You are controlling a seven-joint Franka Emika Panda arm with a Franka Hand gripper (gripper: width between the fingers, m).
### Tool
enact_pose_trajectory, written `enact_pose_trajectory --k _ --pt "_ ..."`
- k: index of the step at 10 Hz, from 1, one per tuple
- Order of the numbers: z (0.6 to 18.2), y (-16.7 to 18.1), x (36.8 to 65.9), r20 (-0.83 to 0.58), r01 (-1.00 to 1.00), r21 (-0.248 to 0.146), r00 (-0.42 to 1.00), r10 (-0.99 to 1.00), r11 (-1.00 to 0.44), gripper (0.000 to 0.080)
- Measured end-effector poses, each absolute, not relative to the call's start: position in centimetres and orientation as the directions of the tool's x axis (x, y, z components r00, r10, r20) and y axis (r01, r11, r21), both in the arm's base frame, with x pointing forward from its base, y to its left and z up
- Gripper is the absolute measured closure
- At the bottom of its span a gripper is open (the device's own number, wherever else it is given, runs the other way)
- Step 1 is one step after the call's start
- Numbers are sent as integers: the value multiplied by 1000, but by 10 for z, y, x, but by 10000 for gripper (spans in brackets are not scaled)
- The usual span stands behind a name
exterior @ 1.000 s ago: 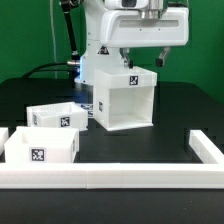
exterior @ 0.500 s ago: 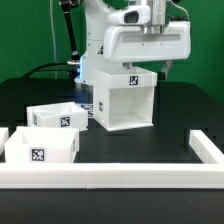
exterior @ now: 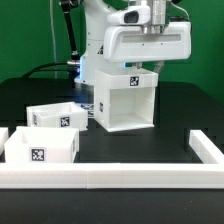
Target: Assemble drawer
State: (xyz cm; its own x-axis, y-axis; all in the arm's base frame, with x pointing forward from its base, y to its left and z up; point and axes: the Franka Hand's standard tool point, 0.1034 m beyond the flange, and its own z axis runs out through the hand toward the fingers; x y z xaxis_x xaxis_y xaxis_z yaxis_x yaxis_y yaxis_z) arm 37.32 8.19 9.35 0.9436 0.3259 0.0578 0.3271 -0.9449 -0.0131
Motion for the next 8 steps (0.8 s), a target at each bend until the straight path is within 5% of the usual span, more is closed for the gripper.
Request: enact_pose_trajectory --k 1,8 --pt "94 82 373 58 327 -13 944 326 -945 763" --pt "96 82 392 67 313 -18 948 311 -950 762"
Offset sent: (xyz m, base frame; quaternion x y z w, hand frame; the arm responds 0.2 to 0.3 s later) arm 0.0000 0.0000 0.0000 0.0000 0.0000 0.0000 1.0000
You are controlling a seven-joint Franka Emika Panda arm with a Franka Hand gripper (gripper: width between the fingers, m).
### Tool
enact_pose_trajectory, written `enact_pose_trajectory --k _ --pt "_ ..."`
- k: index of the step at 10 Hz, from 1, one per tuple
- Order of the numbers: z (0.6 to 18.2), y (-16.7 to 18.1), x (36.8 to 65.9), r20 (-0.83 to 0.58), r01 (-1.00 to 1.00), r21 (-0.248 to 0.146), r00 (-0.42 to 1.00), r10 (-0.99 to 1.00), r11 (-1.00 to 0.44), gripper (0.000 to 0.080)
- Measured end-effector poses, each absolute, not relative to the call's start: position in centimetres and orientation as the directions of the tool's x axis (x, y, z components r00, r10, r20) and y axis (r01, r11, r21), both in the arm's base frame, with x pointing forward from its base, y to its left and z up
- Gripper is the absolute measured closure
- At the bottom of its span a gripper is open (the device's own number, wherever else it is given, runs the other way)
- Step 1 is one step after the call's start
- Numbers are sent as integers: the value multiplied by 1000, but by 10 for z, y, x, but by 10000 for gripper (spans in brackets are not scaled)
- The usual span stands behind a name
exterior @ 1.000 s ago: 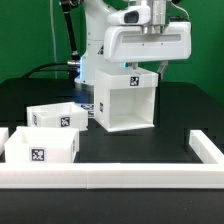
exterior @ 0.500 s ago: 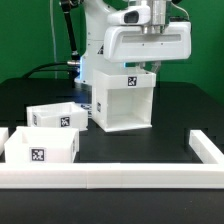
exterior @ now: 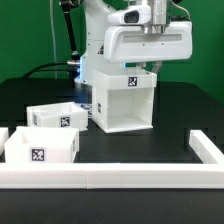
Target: Assemble drawer
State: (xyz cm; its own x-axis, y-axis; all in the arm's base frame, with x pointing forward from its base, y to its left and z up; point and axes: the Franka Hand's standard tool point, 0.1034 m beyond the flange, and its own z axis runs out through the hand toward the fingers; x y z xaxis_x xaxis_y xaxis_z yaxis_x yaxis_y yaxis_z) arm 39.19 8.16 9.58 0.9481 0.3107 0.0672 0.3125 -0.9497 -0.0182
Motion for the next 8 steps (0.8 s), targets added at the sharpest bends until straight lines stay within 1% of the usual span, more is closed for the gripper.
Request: enact_pose_trajectory --k 2,4,8 --pt "96 85 418 64 285 -30 957 283 -958 762" --pt "94 87 458 97 264 -40 961 259 -964 762" --pt "96 83 525 170 219 -46 963 208 -975 762"
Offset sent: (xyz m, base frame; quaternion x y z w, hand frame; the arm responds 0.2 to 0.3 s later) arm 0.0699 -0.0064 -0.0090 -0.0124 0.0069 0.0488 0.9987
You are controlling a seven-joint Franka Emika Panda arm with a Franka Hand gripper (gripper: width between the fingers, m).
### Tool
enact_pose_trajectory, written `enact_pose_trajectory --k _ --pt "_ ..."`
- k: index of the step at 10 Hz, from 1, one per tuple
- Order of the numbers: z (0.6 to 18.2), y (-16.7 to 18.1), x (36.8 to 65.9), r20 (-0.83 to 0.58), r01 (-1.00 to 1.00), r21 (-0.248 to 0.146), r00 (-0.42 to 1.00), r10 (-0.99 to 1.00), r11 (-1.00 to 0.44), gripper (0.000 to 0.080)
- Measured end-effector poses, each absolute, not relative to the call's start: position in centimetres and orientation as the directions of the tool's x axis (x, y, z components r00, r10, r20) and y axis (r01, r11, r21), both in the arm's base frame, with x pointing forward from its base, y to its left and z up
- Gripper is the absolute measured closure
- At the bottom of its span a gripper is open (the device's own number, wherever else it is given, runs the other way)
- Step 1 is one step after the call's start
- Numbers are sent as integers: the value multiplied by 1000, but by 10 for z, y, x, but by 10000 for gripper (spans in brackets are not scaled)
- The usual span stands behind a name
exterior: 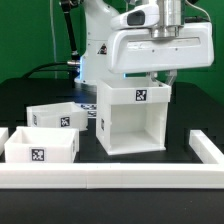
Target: Assemble drawer
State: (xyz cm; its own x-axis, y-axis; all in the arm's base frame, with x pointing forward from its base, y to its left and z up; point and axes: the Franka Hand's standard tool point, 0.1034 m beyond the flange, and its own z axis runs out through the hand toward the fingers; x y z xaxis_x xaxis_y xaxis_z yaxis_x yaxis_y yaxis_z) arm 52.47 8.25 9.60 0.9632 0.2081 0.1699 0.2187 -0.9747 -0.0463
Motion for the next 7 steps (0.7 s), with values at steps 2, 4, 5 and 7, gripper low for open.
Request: enact_pose_trajectory --k 2,4,5,7 --pt "96 86 549 193 197 -54 964 183 -979 762" --pt "97 94 579 236 137 -75 965 116 -988 762" --pt "99 97 584 245 123 -80 964 100 -989 762" --pt "99 97 584 247 129 -79 963 106 -989 761"
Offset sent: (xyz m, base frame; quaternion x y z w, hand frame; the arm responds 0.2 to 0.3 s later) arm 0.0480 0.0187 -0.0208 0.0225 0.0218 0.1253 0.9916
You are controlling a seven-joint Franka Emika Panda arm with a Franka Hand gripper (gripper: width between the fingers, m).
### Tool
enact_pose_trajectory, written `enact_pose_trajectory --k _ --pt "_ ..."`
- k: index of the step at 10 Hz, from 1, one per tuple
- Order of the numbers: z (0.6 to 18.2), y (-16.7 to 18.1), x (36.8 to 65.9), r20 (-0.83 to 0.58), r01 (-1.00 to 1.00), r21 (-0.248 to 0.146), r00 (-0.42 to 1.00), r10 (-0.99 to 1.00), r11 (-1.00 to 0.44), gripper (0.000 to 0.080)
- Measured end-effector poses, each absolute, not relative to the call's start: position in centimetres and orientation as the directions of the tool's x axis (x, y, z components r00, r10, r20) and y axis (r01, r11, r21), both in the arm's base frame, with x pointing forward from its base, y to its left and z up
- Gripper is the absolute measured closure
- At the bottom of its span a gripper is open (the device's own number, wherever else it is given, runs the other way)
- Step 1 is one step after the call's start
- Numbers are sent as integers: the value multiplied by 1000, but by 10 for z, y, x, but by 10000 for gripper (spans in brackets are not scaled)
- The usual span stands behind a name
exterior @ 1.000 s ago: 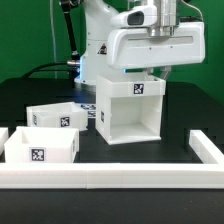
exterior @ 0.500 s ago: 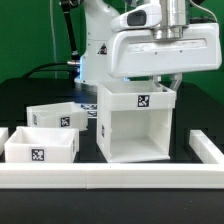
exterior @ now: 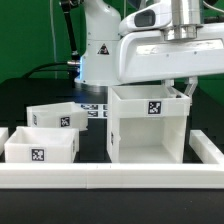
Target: Assemble drawer
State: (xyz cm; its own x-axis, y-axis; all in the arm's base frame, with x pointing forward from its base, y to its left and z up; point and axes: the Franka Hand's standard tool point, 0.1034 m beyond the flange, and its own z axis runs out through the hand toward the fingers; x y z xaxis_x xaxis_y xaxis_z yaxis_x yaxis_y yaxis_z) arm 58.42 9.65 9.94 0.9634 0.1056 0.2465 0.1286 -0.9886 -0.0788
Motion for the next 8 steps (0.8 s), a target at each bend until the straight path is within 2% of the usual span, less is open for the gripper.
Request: enact_pose_trajectory --k 5,8 --pt "106 97 591 246 -143 -167 952 -181 -976 761" --pt "113 82 604 249 -375 -259 864 -437 -890 761"
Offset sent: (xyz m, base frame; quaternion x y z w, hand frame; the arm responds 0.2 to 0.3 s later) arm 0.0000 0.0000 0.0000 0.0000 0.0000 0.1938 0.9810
